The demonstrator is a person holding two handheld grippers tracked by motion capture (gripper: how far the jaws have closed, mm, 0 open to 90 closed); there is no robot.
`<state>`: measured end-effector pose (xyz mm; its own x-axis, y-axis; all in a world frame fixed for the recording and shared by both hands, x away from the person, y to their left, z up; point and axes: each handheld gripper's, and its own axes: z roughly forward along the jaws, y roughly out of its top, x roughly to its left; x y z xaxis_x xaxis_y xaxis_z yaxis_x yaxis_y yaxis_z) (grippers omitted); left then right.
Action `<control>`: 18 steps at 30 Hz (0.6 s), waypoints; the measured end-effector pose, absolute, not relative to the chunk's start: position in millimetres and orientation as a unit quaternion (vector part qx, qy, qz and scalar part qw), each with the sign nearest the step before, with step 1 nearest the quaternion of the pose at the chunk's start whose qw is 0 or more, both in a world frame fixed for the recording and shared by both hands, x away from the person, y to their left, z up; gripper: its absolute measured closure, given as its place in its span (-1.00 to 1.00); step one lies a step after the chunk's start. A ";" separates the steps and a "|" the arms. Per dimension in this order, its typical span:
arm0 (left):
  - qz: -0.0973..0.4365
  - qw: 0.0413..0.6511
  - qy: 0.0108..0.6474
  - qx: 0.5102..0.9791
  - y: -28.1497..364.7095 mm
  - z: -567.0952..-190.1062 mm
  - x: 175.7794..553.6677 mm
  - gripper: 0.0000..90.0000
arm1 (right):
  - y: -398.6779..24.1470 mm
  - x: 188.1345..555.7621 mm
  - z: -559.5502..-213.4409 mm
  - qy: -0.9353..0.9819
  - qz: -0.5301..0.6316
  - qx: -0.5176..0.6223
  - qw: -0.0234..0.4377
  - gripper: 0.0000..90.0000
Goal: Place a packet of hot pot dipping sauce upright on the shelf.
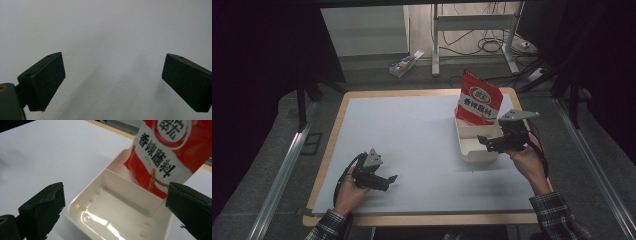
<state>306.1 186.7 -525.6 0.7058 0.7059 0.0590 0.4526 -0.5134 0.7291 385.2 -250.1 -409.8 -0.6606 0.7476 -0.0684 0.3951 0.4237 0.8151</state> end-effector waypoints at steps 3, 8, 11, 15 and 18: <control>0.178 0.358 0.340 0.851 186.6 -525.7 306.3 -0.90 | -250.4 378.5 -413.5 0.816 0.412 0.345 0.210 -0.98; 0.178 0.359 0.340 0.851 186.5 -525.6 306.1 -0.90 | -249.6 368.0 -415.5 0.822 0.409 0.338 0.207 -0.98; 0.176 0.359 0.341 0.851 186.2 -525.9 305.7 -0.90 | -248.9 361.1 -415.9 0.823 0.410 0.338 0.203 -0.98; 0.178 0.357 0.337 0.853 186.7 -525.2 305.6 -0.90 | -247.4 352.4 -419.4 0.829 0.402 0.332 0.202 -0.99; 0.177 0.359 0.340 0.851 186.7 -525.3 305.6 -0.90 | -247.8 345.1 -423.0 0.833 0.397 0.329 0.201 -0.99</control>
<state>305.6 186.7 -525.3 0.7061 0.7059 0.0564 0.4519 -0.5104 0.7316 345.1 -247.8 -423.0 -0.7020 0.7083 -0.0738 0.3881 0.4674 0.7943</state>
